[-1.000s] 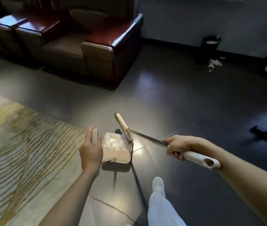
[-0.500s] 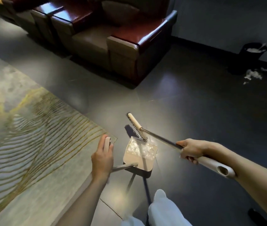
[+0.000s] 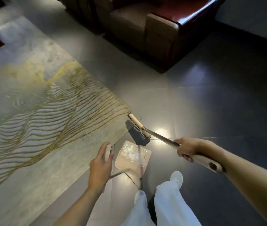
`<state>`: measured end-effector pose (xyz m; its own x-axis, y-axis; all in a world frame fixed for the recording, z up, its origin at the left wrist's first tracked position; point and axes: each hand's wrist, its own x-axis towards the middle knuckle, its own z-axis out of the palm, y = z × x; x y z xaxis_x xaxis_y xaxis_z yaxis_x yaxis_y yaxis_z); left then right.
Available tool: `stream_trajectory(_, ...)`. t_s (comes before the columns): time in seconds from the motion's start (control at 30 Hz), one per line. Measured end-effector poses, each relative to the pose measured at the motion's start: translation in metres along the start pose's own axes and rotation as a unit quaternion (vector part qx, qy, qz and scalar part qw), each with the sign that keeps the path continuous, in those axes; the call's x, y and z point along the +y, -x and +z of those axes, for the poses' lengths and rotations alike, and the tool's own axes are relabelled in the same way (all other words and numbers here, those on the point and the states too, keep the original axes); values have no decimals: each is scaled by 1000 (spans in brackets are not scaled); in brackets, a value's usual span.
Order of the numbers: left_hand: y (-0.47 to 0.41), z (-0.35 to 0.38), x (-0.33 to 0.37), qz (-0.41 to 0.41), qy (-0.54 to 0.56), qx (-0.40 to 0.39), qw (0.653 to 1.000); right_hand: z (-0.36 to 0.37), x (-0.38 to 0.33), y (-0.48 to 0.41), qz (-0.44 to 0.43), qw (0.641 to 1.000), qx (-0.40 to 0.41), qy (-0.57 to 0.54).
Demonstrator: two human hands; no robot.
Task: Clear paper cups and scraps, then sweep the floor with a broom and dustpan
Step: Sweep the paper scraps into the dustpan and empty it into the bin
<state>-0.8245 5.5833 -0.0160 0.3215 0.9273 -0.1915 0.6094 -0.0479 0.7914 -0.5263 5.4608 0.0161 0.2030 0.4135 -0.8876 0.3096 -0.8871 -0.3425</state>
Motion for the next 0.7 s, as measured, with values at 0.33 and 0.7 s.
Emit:
stream_trajectory(0.33, -26, -39, -45, -63, -23, 24, 997, 100, -15, -48, 19, 997, -37, 63)
stream_trajectory(0.7, -51, -42, -27, -56, 23, -1, 998, 111, -40, -25, 60, 979, -188, -39)
